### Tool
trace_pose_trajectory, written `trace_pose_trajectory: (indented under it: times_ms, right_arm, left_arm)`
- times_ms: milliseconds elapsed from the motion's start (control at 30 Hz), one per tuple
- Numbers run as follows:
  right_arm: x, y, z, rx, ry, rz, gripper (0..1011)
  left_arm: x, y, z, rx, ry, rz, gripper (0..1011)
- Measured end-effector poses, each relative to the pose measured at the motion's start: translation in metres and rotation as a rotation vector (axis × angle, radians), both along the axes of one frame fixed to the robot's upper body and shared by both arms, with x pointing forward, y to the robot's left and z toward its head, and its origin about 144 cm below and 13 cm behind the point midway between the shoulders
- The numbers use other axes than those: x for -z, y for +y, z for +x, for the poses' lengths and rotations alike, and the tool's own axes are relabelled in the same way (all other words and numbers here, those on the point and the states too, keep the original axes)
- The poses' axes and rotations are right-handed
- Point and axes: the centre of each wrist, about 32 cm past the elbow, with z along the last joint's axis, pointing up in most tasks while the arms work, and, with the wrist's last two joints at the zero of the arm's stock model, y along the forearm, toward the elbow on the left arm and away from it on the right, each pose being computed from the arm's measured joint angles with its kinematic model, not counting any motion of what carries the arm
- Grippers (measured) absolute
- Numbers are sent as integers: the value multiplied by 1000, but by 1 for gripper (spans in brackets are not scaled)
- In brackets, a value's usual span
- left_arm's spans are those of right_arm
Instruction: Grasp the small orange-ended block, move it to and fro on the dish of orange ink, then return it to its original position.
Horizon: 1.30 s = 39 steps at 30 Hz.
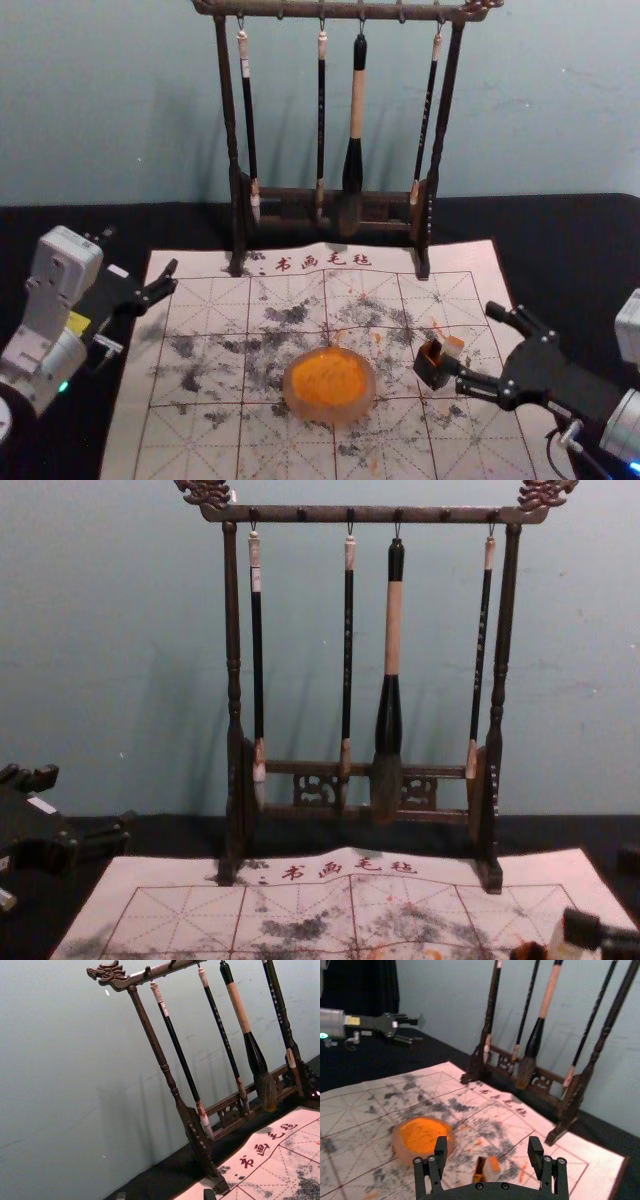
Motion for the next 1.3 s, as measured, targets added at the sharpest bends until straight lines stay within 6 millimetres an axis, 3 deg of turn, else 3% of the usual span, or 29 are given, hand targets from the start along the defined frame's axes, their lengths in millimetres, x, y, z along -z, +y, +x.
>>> trace_pose_trajectory:
  times_ms: [1300]
  right_arm:
    - [17, -5, 24, -12, 154, 28, 1003]
  left_arm:
    - [0, 0, 0, 0, 0, 0, 1001]
